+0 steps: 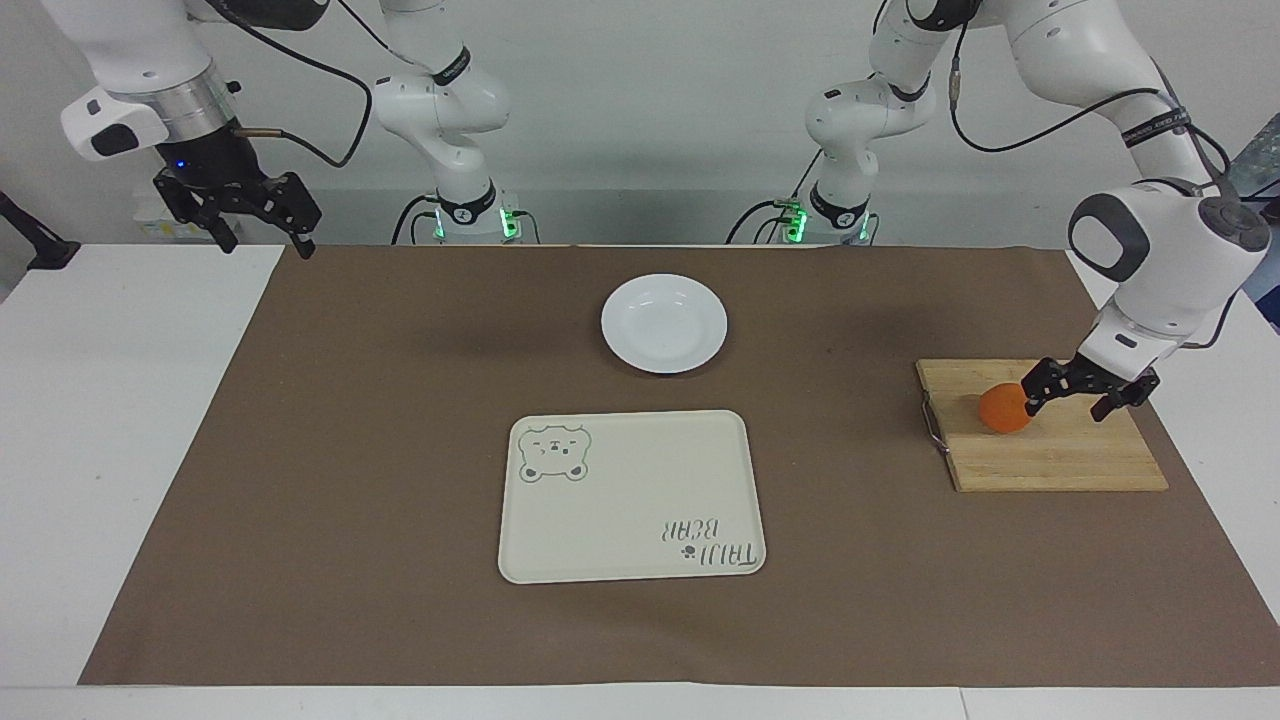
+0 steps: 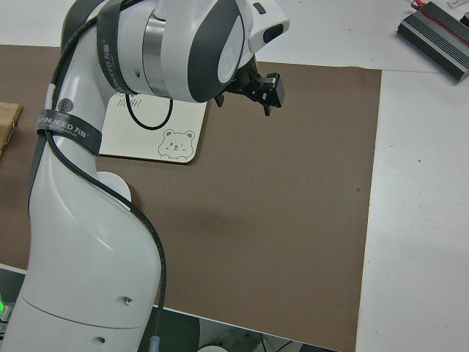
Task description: Place orange and plate with both arms
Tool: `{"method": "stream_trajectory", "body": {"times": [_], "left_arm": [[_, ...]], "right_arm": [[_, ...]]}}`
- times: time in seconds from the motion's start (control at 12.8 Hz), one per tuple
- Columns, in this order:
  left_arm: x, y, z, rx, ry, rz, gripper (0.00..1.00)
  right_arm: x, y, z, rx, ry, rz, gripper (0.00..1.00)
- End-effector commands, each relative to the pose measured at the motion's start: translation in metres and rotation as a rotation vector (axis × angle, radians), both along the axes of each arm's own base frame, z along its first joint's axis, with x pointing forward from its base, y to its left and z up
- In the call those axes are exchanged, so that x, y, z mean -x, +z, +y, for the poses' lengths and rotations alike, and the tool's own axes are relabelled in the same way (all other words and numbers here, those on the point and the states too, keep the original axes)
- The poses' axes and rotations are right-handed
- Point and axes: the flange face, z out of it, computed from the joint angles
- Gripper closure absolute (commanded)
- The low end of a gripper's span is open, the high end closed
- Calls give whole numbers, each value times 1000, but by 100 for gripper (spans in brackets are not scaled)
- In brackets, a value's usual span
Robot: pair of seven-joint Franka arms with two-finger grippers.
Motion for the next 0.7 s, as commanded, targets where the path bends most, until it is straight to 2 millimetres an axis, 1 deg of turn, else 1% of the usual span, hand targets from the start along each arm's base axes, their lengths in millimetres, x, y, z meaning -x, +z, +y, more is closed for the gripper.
{"method": "stream_trajectory", "body": {"times": [0.0, 0.16, 0.23, 0.47, 0.62], "left_arm": [[21, -27, 0, 1, 43, 11, 0], [26, -32, -6, 17, 150, 31, 0], [28, -36, -11, 20, 162, 39, 0], [38, -41, -14, 23, 184, 57, 0], [39, -42, -16, 26, 222, 57, 0]], "right_arm": [[4, 2, 2, -24, -16, 4, 0], [4, 2, 2, -24, -16, 4, 0], [4, 2, 2, -24, -16, 6, 0], [4, 2, 2, -24, -16, 6, 0], [4, 2, 2, -24, -16, 6, 0]]}}
